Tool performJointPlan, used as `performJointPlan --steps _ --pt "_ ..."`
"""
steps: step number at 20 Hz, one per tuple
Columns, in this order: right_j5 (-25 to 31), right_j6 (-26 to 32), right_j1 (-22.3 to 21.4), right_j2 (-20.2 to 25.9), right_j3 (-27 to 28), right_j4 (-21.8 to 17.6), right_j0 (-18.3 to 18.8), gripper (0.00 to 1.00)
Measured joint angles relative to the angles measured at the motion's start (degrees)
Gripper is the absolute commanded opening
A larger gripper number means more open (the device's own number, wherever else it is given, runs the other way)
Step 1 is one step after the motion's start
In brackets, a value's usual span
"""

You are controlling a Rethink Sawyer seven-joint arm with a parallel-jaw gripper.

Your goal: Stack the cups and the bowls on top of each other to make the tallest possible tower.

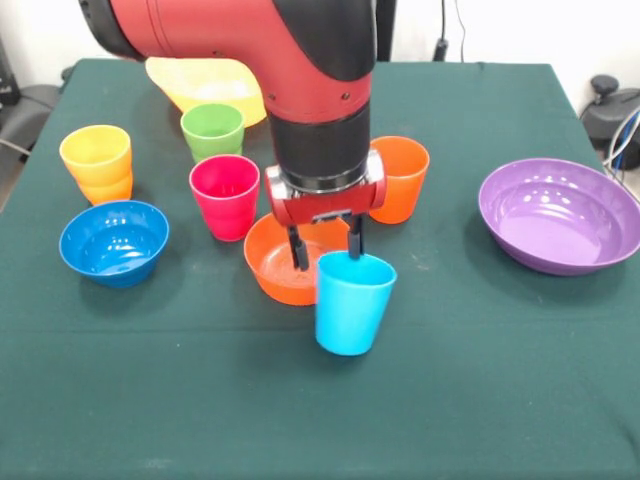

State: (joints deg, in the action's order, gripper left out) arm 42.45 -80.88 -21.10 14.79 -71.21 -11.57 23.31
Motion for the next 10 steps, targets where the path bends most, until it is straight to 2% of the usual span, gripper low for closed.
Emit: performJointPlan --steps 10 --pt "-1.5 0.0 -4.8 0.3 -9.2 0.0 2.3 1.00"
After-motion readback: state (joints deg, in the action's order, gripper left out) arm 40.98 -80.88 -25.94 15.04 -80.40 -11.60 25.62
